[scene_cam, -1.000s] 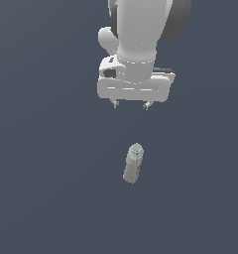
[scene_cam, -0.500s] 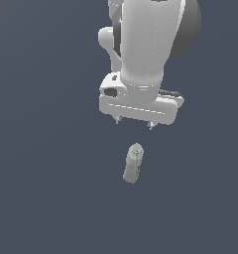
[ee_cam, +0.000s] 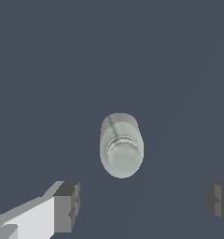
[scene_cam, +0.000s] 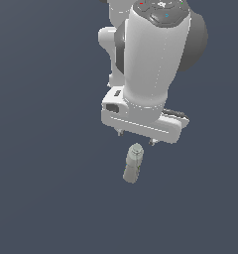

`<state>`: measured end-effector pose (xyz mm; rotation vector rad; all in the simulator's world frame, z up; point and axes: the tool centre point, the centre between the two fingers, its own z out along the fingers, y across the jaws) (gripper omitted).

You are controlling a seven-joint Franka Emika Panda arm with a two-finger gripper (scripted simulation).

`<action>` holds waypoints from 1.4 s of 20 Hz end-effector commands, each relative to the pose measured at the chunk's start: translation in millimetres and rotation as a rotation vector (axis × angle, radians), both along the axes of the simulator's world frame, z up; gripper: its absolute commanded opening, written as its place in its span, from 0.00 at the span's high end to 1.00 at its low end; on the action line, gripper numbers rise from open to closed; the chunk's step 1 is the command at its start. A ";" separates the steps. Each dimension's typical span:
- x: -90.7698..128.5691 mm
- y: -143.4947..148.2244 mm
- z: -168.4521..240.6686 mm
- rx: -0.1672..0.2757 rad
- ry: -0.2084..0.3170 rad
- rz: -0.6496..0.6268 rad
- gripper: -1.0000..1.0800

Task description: Pick up the object and move it to a goal position.

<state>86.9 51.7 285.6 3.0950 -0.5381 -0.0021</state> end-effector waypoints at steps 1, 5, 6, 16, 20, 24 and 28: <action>5.5 0.8 -2.6 0.000 -0.001 -0.016 0.04; 9.6 1.4 -5.0 0.000 -0.001 -0.029 0.04; 10.0 1.5 -5.2 0.000 -0.001 -0.030 0.04; 8.9 1.7 -27.1 0.000 -0.001 -0.029 0.04; 8.6 1.5 -45.9 0.000 -0.001 -0.030 0.04; 9.5 1.4 -54.6 0.000 -0.001 -0.031 0.04; 10.0 1.5 -55.3 0.000 -0.001 -0.031 1.00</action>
